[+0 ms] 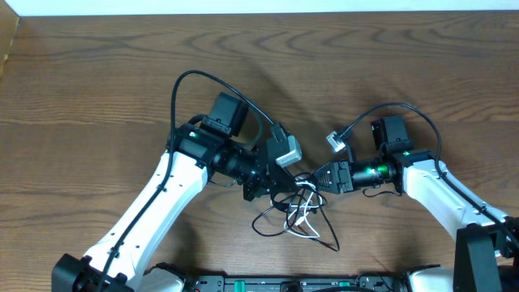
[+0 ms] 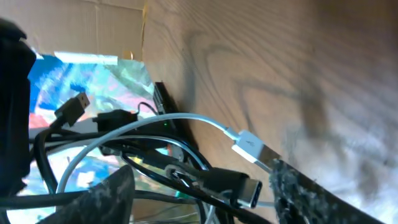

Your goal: Untangle cables

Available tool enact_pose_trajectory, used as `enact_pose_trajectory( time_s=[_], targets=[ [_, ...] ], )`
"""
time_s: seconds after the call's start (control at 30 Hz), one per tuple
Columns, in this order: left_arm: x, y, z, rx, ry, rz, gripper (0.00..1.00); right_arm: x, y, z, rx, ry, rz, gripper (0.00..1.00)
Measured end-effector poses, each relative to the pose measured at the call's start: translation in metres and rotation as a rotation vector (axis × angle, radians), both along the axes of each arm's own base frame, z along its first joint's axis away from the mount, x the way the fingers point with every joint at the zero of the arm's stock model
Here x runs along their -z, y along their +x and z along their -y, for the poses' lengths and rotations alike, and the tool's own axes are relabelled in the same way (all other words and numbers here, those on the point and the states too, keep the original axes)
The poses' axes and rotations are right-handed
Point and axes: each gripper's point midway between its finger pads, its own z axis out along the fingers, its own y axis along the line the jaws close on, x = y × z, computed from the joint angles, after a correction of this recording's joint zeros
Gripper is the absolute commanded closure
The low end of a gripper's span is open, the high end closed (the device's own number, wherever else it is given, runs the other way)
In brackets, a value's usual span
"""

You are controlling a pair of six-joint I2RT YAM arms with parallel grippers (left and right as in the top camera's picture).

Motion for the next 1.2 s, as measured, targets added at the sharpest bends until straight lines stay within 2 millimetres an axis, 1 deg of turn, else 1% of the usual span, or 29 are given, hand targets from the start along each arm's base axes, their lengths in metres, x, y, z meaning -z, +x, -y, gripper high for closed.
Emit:
enact_pose_trajectory(
  time_s=[0.1,0.23,0.4,0.63,0.83,0.9,0.97,1.0,1.03,1.07,1.2],
  targets=[
    [0.0,0.001,0.0,0.005,-0.004,0.011,0.93,0.001,-0.002,0.001,0.011,-0.007,-0.043,0.48],
    [0.0,0.001,0.001,0.006,-0.006,0.016,0.93,0.001,-0.003,0.001,0.021,-0.01,-0.069,0.5],
    [0.0,0.001,0.001,0.007,-0.006,0.017,0.93,0.002,-0.007,-0.004,0.011,-0.02,-0.096,0.51],
    [0.0,0.001,0.001,0.007,-0.006,0.017,0.93,0.013,-0.008,-0.008,0.036,-0.101,-0.136,0.51],
    [-0.001,0.001,0.001,0.011,-0.01,0.02,0.93,0.02,-0.003,-0.015,0.065,-0.155,-0.138,0.53],
    [-0.001,0.0,0.001,0.016,-0.012,0.025,0.92,0.022,0.001,-0.018,0.081,-0.17,-0.13,0.55],
    [-0.001,-0.001,0.002,0.023,-0.013,0.029,0.93,0.024,0.003,-0.02,0.093,-0.184,-0.124,0.73],
    [-0.001,-0.002,0.003,0.028,-0.014,0.03,0.93,0.025,0.005,-0.021,0.104,-0.196,-0.126,0.85],
    [-0.001,-0.003,0.004,0.032,-0.014,0.03,0.93,0.027,0.006,-0.021,0.115,-0.211,-0.124,0.94],
    [-0.001,-0.004,0.004,0.034,-0.014,0.031,0.92,0.029,0.008,-0.021,0.124,-0.225,-0.122,0.99],
    [0.0,-0.005,0.004,0.037,-0.005,0.026,0.92,0.044,0.012,-0.01,0.185,-0.325,-0.136,0.99]
  ],
)
